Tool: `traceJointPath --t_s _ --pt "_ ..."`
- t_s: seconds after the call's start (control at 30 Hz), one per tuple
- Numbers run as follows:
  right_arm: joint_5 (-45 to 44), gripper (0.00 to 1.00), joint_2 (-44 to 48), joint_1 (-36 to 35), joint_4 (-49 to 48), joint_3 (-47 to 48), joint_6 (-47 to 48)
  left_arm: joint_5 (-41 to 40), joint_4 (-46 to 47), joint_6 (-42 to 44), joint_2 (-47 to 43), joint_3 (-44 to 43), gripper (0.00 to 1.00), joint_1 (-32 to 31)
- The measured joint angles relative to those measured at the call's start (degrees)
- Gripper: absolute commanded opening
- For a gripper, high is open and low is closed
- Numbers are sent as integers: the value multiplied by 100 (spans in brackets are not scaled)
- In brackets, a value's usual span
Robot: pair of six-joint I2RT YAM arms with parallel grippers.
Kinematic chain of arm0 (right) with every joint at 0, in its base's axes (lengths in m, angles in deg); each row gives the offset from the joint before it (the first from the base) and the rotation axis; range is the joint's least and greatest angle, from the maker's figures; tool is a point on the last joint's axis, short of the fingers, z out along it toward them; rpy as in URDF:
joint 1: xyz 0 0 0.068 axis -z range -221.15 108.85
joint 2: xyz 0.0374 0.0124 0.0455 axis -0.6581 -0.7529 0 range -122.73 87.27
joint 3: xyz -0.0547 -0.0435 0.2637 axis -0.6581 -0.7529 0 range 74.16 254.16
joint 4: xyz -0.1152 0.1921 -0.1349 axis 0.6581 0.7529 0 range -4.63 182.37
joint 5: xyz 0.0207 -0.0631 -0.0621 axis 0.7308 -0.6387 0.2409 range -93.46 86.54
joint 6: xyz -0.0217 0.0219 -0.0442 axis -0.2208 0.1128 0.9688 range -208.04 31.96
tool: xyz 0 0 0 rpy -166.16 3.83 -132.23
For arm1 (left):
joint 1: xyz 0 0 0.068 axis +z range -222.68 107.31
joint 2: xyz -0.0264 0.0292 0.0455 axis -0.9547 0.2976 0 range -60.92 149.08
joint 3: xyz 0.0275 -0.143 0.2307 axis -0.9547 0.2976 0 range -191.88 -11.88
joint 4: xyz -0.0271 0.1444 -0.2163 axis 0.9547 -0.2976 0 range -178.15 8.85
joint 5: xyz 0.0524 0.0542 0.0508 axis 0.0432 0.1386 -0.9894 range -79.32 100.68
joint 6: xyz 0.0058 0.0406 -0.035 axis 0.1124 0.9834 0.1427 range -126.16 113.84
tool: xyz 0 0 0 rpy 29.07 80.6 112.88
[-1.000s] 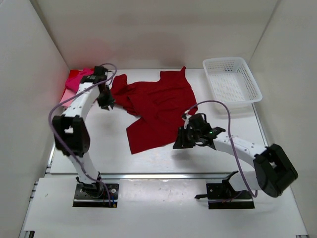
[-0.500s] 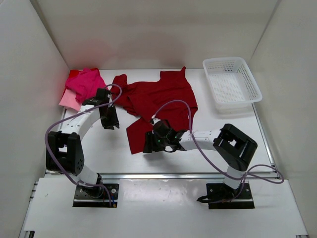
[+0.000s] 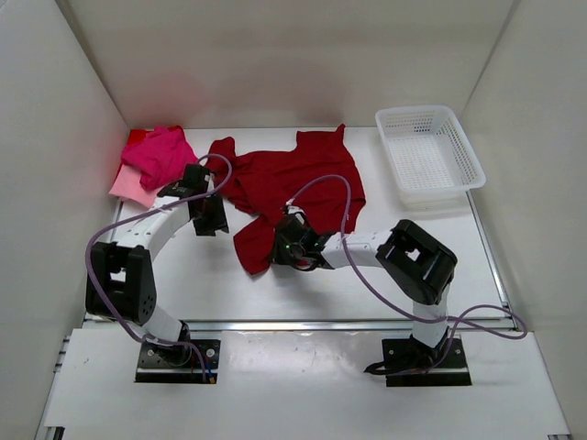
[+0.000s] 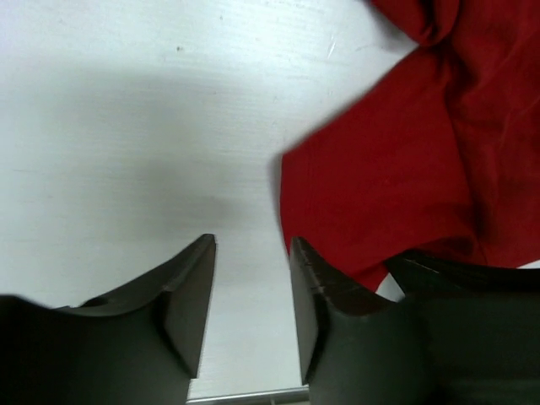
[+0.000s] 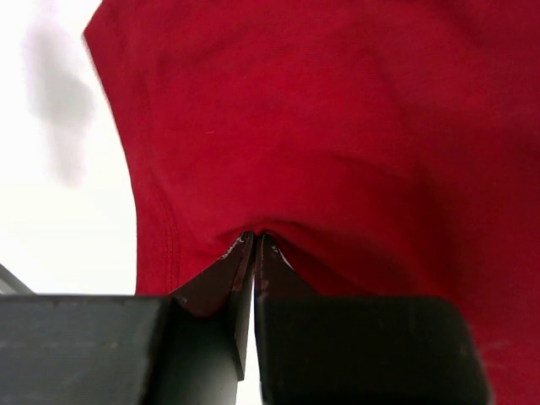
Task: Fold and stack the t-shirts
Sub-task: Flatten out the crumpled T-shirt at the center of the board.
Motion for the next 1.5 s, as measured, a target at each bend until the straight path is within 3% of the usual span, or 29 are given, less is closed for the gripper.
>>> traceJointPath --t_s 0.13,0.27,0.4,0.47,0.5,0.53,0.7,0.9,1.1,1.5 --pt "-72 2 428 136 -31 -518 13 -76 260 -122 4 -2 58 -125" --pt "-140 0 1473 310 444 -1504 192 61 647 -481 188 -17 43 -188" --pt "-94 3 2509 636 962 -2341 448 282 1311 -1032 511 105 37 -166" --pt "-39 21 2907 909 1217 -2601 575 326 1596 -1314 656 199 34 -166" --pt "-31 25 3049 1032 1329 -2667 634 343 1729 -1458 737 240 33 -162" --pt "-4 29 3158 1158 1419 -2693 706 376 1875 -1602 826 289 32 -149" --pt "214 29 3534 1399 1836 -2682 984 361 2426 -2240 1176 511 26 -146" --pt "450 28 3851 1368 2269 -2450 1115 291 3491 -3185 1049 1207 30 7" --pt "605 28 4087 1298 2479 -2382 1128 50 4177 -3746 1156 1294 36 52" --pt "754 28 4214 1325 2632 -2380 1128 -39 5047 -4428 1565 1303 32 22"
